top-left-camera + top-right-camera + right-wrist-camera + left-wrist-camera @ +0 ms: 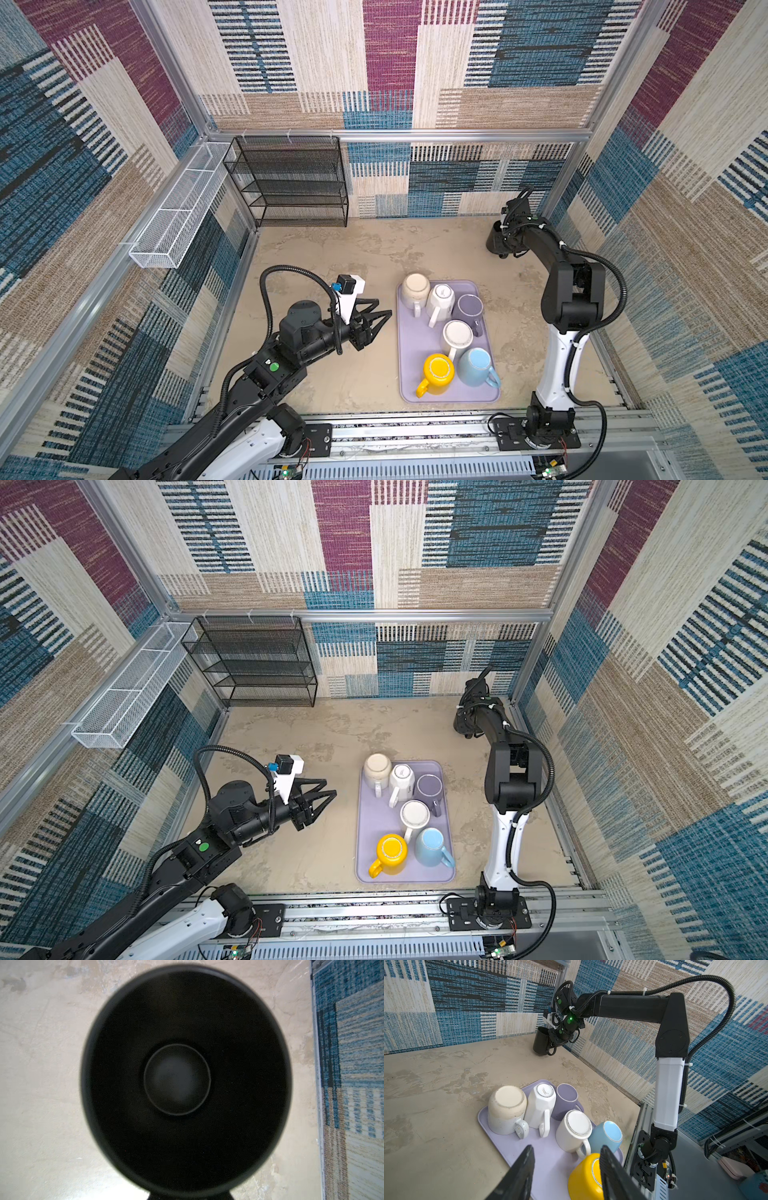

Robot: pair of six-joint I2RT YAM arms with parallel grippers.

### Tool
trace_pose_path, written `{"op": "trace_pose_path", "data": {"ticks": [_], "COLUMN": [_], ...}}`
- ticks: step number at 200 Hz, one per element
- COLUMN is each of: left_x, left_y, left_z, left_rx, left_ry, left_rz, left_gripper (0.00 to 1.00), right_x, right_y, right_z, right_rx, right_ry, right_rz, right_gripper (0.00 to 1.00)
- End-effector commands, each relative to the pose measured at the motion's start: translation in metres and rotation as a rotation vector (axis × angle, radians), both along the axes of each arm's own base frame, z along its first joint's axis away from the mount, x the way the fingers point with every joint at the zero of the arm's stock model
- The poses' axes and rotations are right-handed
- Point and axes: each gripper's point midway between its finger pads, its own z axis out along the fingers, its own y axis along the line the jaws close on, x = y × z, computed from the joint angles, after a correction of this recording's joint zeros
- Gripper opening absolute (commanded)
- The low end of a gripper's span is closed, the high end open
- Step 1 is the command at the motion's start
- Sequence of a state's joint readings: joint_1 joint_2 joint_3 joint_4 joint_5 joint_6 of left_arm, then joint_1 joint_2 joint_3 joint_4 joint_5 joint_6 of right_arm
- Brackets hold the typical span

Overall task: Turn the mug right side up
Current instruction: 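Lower the black mug upright onto the table at the far corner with the right gripper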

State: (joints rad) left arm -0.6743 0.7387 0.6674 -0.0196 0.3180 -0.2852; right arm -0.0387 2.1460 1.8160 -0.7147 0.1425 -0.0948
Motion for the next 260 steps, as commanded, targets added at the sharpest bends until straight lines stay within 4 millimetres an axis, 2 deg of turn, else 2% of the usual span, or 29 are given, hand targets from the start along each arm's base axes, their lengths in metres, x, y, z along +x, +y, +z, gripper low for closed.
{"op": "trace_pose_path", "data": {"ticks": [1,126,260], "left_x": [0.0,-0.002,-0.001], "left_y": [0.001,0.007,0.005], "left_z": [0.003,0.002,0.002], "left_rx": [0.002,0.012,0.005], "left_ry": [-0.026,-0.035,-0.028], "left_rz": [0.002,0.021,0.015], "left_gripper": [0.51,0.51,0.51], "right_x": [0.017,0.025,0.03], "right_y": [-0.005,-0.01,-0.014], "right_z": [0.019,0.016,0.002], "right_rx": [-0.032,-0.032,-0.023], "right_ry": [-0.1,-0.117,-0.099], "right_rz": [-0.009,-0.015,-0.015], "right_gripper": [0.0,0.0,0.0]}}
